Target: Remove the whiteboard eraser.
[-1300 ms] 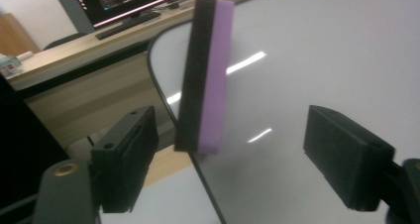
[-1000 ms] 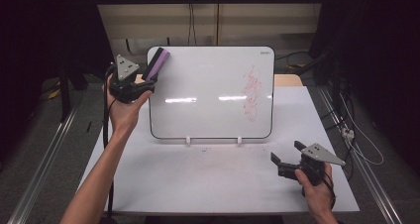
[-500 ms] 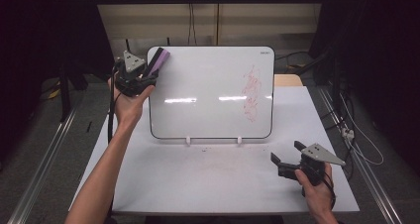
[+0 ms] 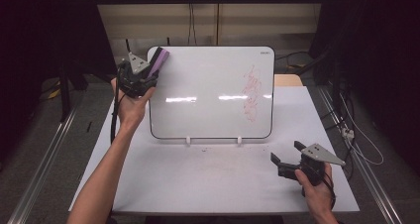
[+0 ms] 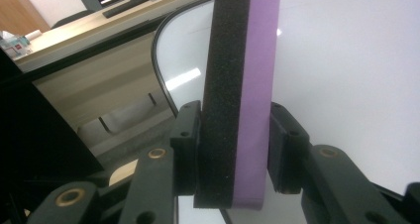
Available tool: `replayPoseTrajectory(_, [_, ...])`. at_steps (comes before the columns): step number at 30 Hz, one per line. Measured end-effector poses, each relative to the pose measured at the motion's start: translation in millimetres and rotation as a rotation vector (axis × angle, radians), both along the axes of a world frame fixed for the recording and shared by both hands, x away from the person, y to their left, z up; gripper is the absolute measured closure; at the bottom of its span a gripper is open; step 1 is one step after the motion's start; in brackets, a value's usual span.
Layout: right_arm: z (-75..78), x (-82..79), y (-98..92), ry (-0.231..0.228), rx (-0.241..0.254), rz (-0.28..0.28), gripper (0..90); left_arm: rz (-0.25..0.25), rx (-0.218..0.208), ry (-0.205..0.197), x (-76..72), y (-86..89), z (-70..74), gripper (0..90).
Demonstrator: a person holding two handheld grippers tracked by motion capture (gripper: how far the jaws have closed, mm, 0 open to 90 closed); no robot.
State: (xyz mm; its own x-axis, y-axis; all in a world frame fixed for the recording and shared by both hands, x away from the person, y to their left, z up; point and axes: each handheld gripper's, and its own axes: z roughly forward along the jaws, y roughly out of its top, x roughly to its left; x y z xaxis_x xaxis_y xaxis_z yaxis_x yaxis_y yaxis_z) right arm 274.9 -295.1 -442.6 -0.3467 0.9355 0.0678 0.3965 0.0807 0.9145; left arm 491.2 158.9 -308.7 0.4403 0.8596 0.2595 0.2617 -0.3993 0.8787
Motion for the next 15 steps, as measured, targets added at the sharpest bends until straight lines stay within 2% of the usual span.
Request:
replayPoseTrajectory(9, [-0.2,0.2,0.8,0.002,-0.001,0.003,5.5,-0.017,-0.030,-0.009,-5.7,1.8,6.4,63.4])
replayPoseTrajectory(15, [-0.3,0.6,0.8,0.003,0.001,0.003,5.5,-0.025,-0.081,-0.006,-7.7,5.2,8.1,63.4])
